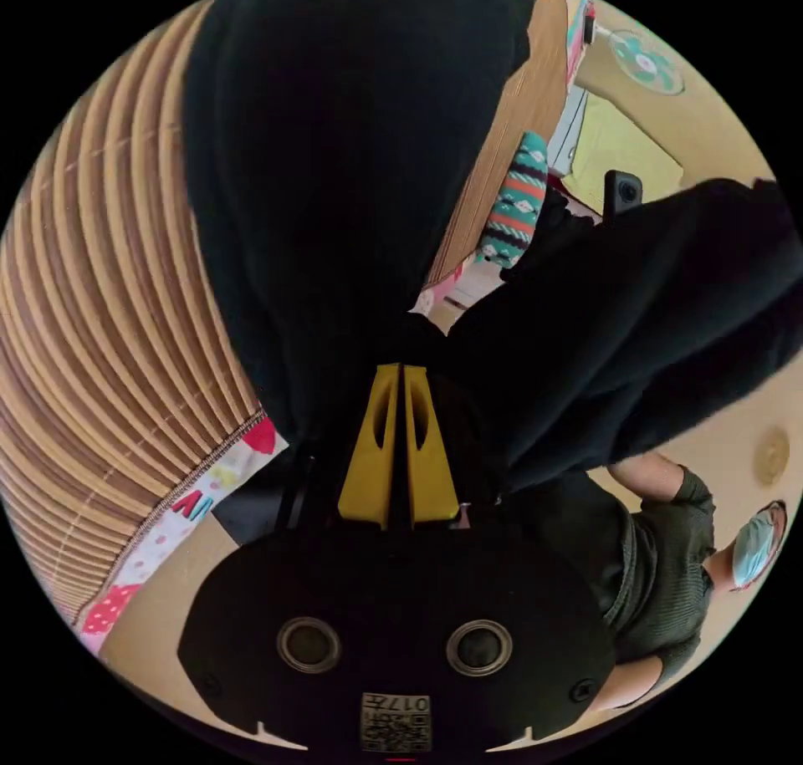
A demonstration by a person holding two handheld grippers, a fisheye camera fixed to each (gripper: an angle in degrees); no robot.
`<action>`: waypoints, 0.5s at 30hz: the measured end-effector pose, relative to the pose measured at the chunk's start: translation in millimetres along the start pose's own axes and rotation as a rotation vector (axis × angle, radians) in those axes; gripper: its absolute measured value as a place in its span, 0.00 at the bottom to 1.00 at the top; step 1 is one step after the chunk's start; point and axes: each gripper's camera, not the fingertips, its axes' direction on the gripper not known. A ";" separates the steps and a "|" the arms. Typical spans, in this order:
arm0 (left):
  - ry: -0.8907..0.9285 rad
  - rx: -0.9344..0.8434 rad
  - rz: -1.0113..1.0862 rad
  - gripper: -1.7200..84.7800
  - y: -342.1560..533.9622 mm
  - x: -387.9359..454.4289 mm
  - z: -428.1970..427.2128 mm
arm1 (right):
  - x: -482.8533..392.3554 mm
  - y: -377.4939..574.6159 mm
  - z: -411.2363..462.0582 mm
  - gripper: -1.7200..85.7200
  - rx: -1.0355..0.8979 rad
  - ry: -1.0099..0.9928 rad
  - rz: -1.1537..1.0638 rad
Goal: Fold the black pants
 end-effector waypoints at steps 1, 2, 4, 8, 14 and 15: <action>0.018 0.053 -0.026 0.01 6.1 -4.2 -8.9 | 7.5 -13.8 -5.3 0.11 0.061 0.038 0.052; 0.041 0.148 -0.071 0.01 18.3 -10.7 -26.9 | 8.1 -21.4 -8.9 0.12 0.111 0.087 0.058; 0.033 0.269 -0.095 0.01 35.7 -11.3 -51.8 | 3.4 -24.4 -10.4 0.13 0.145 0.202 0.044; -0.058 0.379 -0.005 0.07 53.6 17.6 -87.6 | 1.5 6.0 -11.3 0.20 0.162 0.203 -0.082; -0.176 0.388 0.217 0.15 24.9 99.1 -70.1 | 19.7 49.3 -21.9 0.27 0.224 0.183 -0.110; -0.204 0.386 0.224 0.15 14.0 109.5 -61.9 | 21.0 52.0 -23.6 0.27 0.237 0.211 -0.097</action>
